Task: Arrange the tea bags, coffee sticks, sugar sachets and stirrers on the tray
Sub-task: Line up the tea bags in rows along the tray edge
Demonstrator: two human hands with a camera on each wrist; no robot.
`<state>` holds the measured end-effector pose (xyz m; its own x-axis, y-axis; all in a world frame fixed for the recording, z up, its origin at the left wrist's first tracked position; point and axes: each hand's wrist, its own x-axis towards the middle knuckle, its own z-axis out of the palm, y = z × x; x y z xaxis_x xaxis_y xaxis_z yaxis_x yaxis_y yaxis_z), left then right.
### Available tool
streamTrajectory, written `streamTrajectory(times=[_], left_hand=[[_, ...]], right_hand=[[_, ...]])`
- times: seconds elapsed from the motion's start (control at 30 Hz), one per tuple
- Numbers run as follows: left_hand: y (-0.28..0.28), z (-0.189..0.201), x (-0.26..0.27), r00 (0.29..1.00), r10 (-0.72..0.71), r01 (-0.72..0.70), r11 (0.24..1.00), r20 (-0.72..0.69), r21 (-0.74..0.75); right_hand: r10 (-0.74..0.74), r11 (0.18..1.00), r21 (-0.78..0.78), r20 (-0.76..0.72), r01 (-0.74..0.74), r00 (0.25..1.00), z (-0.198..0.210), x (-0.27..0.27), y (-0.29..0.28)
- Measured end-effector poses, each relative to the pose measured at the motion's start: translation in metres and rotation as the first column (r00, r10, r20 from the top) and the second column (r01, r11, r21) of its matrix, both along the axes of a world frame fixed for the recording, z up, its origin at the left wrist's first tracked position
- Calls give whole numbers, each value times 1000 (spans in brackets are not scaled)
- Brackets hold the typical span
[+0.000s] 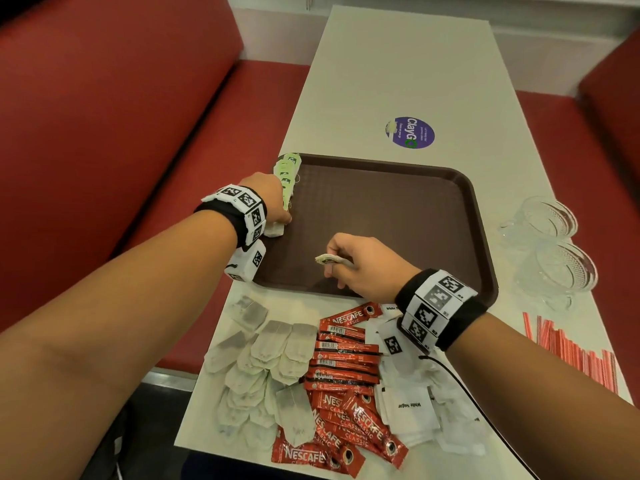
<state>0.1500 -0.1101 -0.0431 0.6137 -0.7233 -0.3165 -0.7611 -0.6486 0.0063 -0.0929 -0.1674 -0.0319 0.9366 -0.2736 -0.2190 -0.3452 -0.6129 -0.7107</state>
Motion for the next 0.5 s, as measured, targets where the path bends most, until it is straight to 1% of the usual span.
streamTrajectory(times=[0.13, 0.17, 0.23, 0.3, 0.33, 0.4, 0.43, 0.5], left_hand=[[1, 11, -2, 998, -56, 56, 998, -7, 13], [4, 16, -5, 997, -73, 73, 997, -29, -26], [14, 26, -14, 987, -118, 94, 975, -110, -199], [27, 37, -31, 959, -203, 119, 921, -199, -371], [34, 42, -41, 934, -260, 142, 899, -244, -414], [46, 48, -59, 877, -367, 209, 873, -311, -441], [50, 49, -66, 853, -411, 247, 860, -322, -446], [54, 47, -71, 836, -464, 300, 833, -292, -465]], right_hand=[[4, 998, -66, -35, -6, 999, 1, 0, -1], [5, 997, -76, -43, -9, 999, 2, 1, -2], [-8, 998, -63, -47, 5, 999, 3, 3, -3], [-34, 998, -51, -28, 32, 999, 3, 5, -3], [-53, 998, -38, -12, 52, 999, 2, 6, -3], [-90, 996, 13, 26, 90, 996, 3, 8, -3], [-104, 994, 34, 44, 102, 994, 4, 9, -3], [-118, 992, 61, 61, 115, 991, 4, 12, -3]])
